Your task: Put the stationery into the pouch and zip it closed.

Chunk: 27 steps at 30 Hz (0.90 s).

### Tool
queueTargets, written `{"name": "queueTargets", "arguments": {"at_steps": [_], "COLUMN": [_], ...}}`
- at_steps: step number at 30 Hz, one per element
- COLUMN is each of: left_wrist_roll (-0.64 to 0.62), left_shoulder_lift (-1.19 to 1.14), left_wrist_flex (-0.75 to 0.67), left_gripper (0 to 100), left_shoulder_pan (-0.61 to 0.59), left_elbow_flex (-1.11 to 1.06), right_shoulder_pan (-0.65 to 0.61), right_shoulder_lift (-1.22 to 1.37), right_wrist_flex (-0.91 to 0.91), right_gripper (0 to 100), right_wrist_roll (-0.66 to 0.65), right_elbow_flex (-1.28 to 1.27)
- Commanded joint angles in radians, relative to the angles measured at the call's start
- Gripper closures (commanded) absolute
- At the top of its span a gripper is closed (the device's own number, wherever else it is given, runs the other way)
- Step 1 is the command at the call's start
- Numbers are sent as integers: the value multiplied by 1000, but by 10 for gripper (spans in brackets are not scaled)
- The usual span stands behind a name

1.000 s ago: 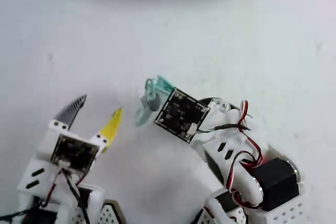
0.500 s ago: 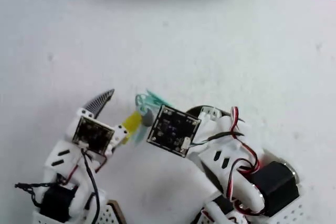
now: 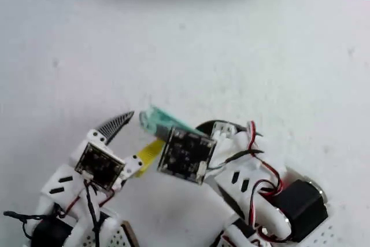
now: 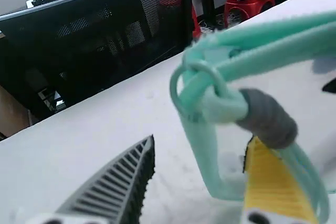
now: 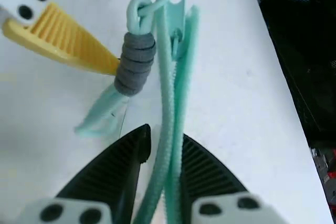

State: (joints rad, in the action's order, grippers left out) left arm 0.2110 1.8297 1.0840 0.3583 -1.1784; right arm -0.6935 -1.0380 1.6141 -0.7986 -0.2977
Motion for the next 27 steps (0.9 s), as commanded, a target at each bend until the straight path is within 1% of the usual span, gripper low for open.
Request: {"name": "queueTargets", "arguments": {"at_steps": [1, 4, 7, 13, 15, 19, 21, 24, 27], "left_wrist_roll": [-32, -103, -109, -115, -117, -117, -117, -117, -117], "left_shoulder_lift": [-1, -1, -1, -1, -1, -1, -1, -1, -1], "left_wrist_flex": [-34, 5, 48, 58, 58, 57, 57, 61, 97], "left_gripper": [714, 710, 710, 710, 710, 711, 714, 714, 718], "left_shoulder_pan": [59, 124, 186, 153, 177, 292, 338, 383, 394], "left_elbow_flex": [38, 57, 80, 84, 87, 86, 86, 86, 87], "right_shoulder_pan": [-39, -39, -41, -42, -44, -44, -44, -44, -39], "right_shoulder_lift": [-21, -50, -65, -64, -44, 28, 54, 67, 67], "right_wrist_flex": [87, 99, 97, 97, 76, 61, 35, -4, -15], "right_gripper": [981, 981, 981, 981, 981, 981, 981, 981, 981], "right_wrist_roll": [-127, -209, -269, -356, -361, -359, -328, -288, -281], "right_elbow_flex": [54, 52, 52, 52, 52, 54, 54, 54, 54]}}
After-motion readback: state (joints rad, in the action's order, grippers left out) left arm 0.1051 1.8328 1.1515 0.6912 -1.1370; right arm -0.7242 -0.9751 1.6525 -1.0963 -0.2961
